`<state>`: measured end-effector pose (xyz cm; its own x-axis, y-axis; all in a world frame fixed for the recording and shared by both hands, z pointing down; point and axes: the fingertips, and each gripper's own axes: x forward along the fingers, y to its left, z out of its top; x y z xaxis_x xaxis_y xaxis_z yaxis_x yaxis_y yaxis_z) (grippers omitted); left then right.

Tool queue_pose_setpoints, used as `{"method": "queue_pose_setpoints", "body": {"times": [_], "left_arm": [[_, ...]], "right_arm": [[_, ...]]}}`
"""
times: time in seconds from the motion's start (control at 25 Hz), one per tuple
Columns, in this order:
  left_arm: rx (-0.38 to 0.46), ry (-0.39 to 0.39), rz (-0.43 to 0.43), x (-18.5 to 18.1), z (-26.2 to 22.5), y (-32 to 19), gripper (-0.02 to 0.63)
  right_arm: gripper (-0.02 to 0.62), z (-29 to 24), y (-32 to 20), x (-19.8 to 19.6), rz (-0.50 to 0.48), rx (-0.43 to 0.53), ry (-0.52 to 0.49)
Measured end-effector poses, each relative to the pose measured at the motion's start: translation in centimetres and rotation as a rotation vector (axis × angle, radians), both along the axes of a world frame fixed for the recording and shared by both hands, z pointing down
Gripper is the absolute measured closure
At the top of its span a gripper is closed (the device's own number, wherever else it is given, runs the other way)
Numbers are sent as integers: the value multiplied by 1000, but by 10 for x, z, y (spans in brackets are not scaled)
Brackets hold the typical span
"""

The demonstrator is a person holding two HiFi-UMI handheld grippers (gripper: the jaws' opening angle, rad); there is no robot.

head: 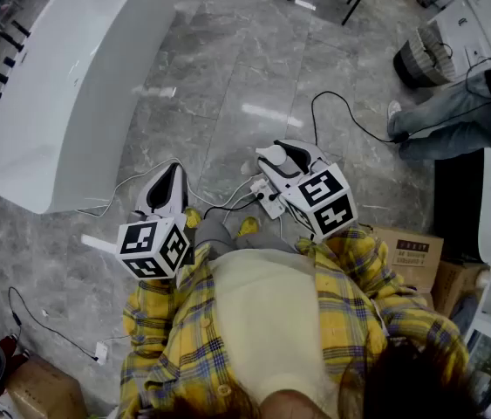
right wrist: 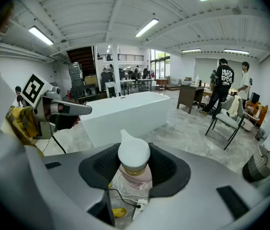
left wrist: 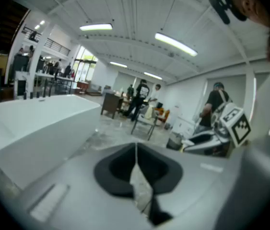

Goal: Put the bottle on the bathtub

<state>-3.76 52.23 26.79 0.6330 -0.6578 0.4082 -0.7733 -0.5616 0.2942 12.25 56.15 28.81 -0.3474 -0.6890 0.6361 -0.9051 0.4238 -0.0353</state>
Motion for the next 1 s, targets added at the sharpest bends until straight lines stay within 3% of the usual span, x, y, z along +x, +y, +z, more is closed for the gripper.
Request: {"method": "queue_pose_setpoints", "body": {"times": [0.6, 1.0], "left_arm": [[-3, -11, -58, -9, 5, 5, 597], [-9, -22, -50, 9, 7, 10, 597]], "right_arm": [[422, 4, 5, 8, -2, -1, -29], [422, 8, 11, 18, -13, -9, -34]]}}
